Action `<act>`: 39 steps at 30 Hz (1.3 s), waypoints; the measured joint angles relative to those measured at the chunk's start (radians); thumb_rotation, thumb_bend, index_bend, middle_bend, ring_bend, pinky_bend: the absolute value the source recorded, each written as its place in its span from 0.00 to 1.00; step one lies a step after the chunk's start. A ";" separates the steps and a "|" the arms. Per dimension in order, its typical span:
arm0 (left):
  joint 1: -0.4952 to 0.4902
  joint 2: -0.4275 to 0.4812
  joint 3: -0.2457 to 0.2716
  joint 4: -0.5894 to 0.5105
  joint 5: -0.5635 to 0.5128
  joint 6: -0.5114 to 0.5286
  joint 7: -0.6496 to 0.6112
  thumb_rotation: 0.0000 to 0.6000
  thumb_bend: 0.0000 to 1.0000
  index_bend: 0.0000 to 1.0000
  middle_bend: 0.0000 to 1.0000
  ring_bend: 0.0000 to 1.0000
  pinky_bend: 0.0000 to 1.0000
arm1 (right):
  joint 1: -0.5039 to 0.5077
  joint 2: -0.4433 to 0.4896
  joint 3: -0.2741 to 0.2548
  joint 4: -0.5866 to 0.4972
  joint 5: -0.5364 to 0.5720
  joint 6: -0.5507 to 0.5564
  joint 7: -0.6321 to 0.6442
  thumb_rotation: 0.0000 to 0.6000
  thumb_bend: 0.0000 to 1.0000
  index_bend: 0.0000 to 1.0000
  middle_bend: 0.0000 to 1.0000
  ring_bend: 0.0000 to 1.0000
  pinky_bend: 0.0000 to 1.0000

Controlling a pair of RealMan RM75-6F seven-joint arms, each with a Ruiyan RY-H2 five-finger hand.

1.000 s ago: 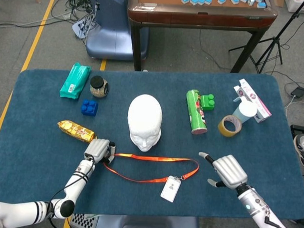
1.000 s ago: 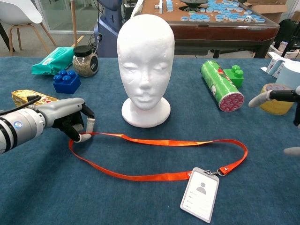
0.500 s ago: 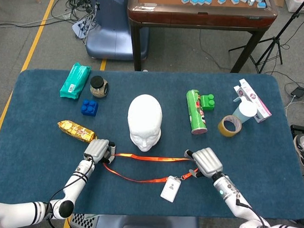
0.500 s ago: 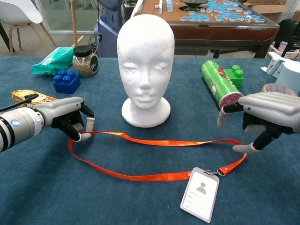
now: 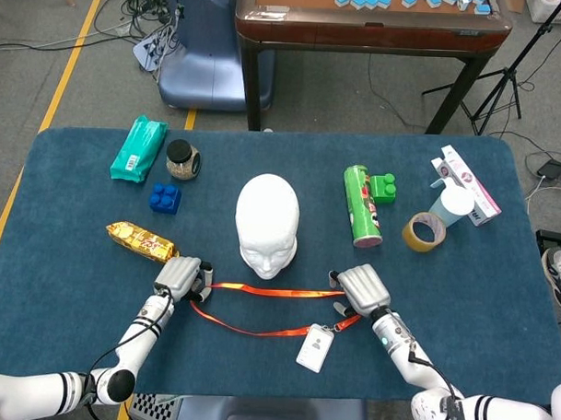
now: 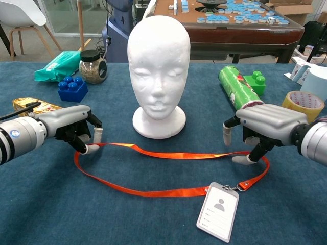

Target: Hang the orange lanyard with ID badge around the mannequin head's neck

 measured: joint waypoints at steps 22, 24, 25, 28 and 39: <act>0.001 0.001 0.004 -0.001 0.000 0.001 -0.002 1.00 0.38 0.61 0.95 0.94 0.91 | 0.045 -0.118 0.003 0.138 0.036 0.026 -0.032 1.00 0.28 0.54 1.00 1.00 1.00; 0.001 0.002 0.004 0.000 0.000 0.000 -0.003 1.00 0.38 0.61 0.95 0.94 0.91 | 0.049 -0.127 0.005 0.146 0.041 0.027 -0.035 1.00 0.28 0.54 1.00 1.00 1.00; 0.001 0.002 0.005 0.000 0.000 -0.001 -0.004 1.00 0.38 0.61 0.95 0.94 0.91 | 0.050 -0.131 0.006 0.148 0.042 0.027 -0.037 1.00 0.28 0.54 1.00 1.00 1.00; 0.002 0.002 0.006 0.001 0.002 -0.001 -0.006 1.00 0.38 0.61 0.95 0.94 0.91 | 0.055 -0.140 0.006 0.155 0.049 0.028 -0.044 1.00 0.29 0.55 1.00 1.00 1.00; 0.004 0.001 0.008 0.006 0.005 -0.004 -0.013 1.00 0.38 0.61 0.95 0.94 0.91 | 0.063 -0.161 0.006 0.170 0.066 0.033 -0.052 1.00 0.40 0.61 1.00 1.00 1.00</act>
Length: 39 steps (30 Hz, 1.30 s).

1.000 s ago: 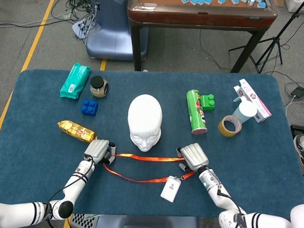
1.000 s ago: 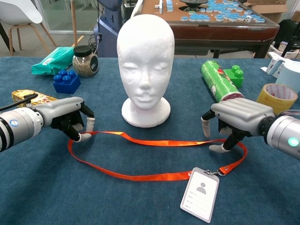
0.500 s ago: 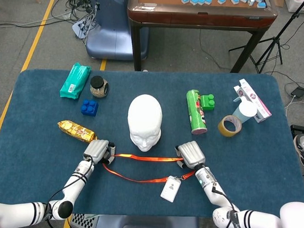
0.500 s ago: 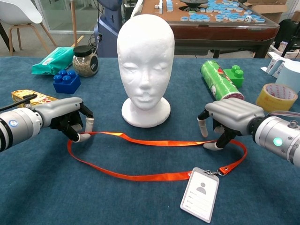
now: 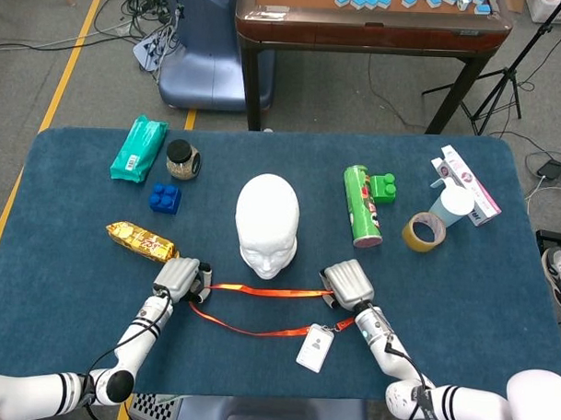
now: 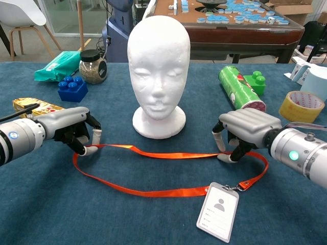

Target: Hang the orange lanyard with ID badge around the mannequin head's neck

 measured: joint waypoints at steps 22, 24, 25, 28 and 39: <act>0.076 0.105 0.019 -0.146 0.178 0.086 -0.127 1.00 0.38 0.61 0.95 0.94 0.91 | -0.052 0.140 -0.041 -0.184 -0.159 0.086 0.148 1.00 0.52 0.62 1.00 1.00 1.00; 0.098 0.145 0.022 -0.197 0.238 0.118 -0.173 1.00 0.38 0.61 0.95 0.94 0.91 | -0.071 0.185 -0.050 -0.227 -0.216 0.126 0.196 1.00 0.53 0.62 1.00 1.00 1.00; 0.108 0.164 0.022 -0.221 0.265 0.132 -0.195 1.00 0.38 0.61 0.95 0.94 0.91 | -0.079 0.205 -0.054 -0.245 -0.239 0.144 0.218 1.00 0.53 0.62 1.00 1.00 1.00; 0.134 0.232 0.017 -0.303 0.349 0.174 -0.268 1.00 0.38 0.61 0.95 0.94 0.91 | -0.109 0.266 -0.058 -0.292 -0.300 0.210 0.294 1.00 0.52 0.62 1.00 1.00 1.00; 0.153 0.432 -0.087 -0.520 0.450 0.240 -0.396 1.00 0.38 0.61 0.95 0.94 0.91 | -0.173 0.359 0.010 -0.407 -0.405 0.382 0.425 1.00 0.53 0.62 1.00 1.00 1.00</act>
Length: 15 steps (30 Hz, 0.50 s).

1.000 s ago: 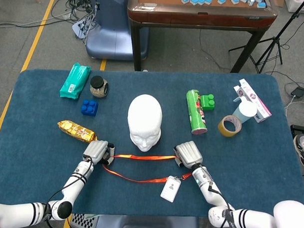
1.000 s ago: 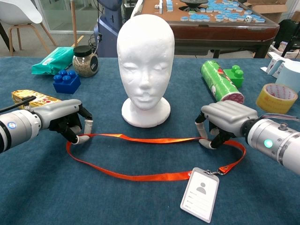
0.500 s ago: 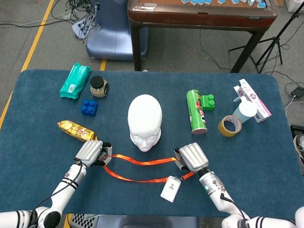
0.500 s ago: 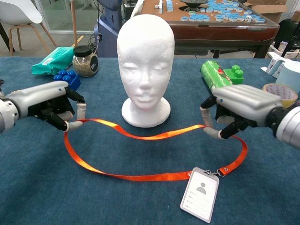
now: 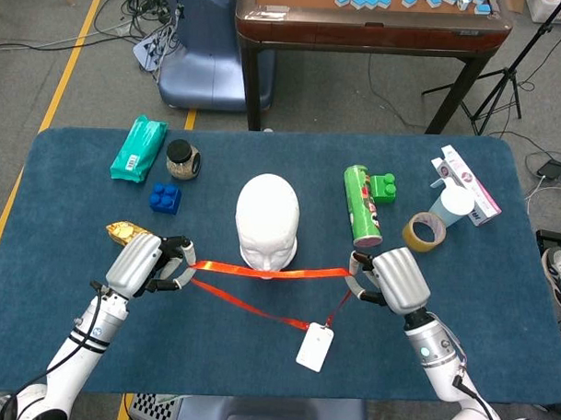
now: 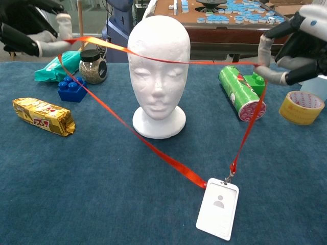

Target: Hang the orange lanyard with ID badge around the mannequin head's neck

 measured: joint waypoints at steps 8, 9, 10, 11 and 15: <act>-0.049 0.031 -0.074 -0.013 -0.120 -0.036 0.023 1.00 0.38 0.61 0.95 0.94 0.91 | 0.013 -0.045 0.066 -0.034 0.031 0.012 -0.048 1.00 0.53 0.62 1.00 1.00 1.00; -0.058 0.034 -0.085 -0.009 -0.148 -0.045 0.025 1.00 0.38 0.61 0.95 0.94 0.91 | 0.017 -0.055 0.076 -0.035 0.037 0.013 -0.056 1.00 0.52 0.62 1.00 1.00 1.00; -0.065 0.037 -0.094 -0.005 -0.169 -0.053 0.026 1.00 0.38 0.62 0.95 0.94 0.91 | 0.020 -0.063 0.083 -0.035 0.041 0.014 -0.062 1.00 0.52 0.62 1.00 1.00 1.00; -0.072 0.039 -0.102 0.000 -0.189 -0.061 0.027 1.00 0.38 0.62 0.95 0.94 0.91 | 0.023 -0.071 0.091 -0.034 0.047 0.016 -0.068 1.00 0.52 0.62 1.00 1.00 1.00; -0.106 0.053 -0.129 0.043 -0.265 -0.106 0.031 1.00 0.38 0.62 0.95 0.94 0.91 | 0.038 -0.116 0.119 -0.020 0.070 0.020 -0.103 1.00 0.53 0.62 1.00 1.00 1.00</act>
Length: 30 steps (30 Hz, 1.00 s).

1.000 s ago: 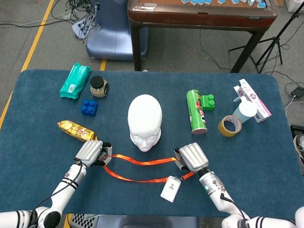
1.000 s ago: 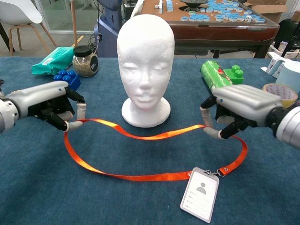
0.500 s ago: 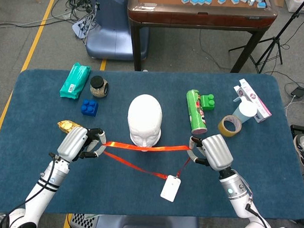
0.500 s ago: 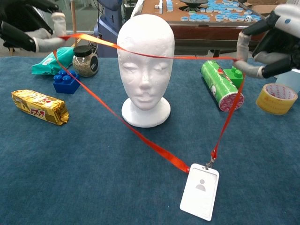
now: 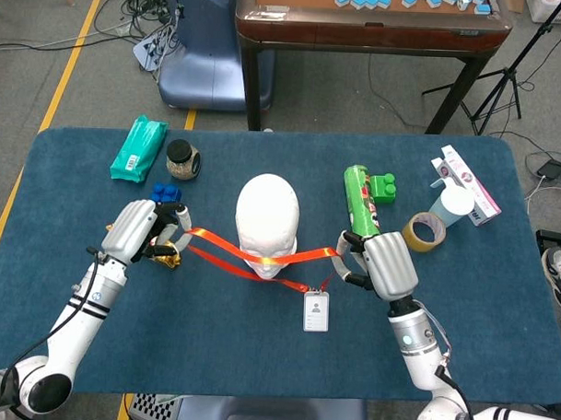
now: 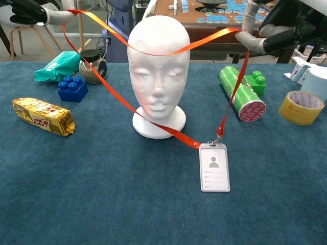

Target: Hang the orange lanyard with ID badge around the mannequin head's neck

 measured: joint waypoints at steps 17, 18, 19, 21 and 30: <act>-0.094 -0.019 -0.057 0.153 -0.155 -0.088 -0.031 1.00 0.38 0.62 0.95 0.94 0.91 | 0.056 -0.175 0.105 0.126 0.102 0.046 -0.107 1.00 0.52 0.62 1.00 1.00 1.00; -0.097 -0.023 -0.059 0.160 -0.160 -0.087 -0.033 1.00 0.38 0.62 0.95 0.94 0.91 | 0.057 -0.178 0.109 0.134 0.104 0.049 -0.101 1.00 0.52 0.62 1.00 1.00 1.00; -0.098 -0.028 -0.061 0.165 -0.161 -0.084 -0.035 1.00 0.38 0.62 0.95 0.94 0.91 | 0.057 -0.180 0.113 0.139 0.105 0.052 -0.096 1.00 0.53 0.62 1.00 1.00 1.00; -0.100 -0.042 -0.065 0.175 -0.162 -0.069 -0.041 1.00 0.38 0.62 0.94 0.94 0.91 | 0.059 -0.186 0.122 0.151 0.110 0.059 -0.092 1.00 0.52 0.62 1.00 1.00 1.00; -0.131 -0.081 -0.086 0.212 -0.249 -0.056 -0.026 1.00 0.38 0.62 0.92 0.91 0.90 | 0.074 -0.217 0.160 0.175 0.162 0.072 -0.125 1.00 0.52 0.62 1.00 1.00 1.00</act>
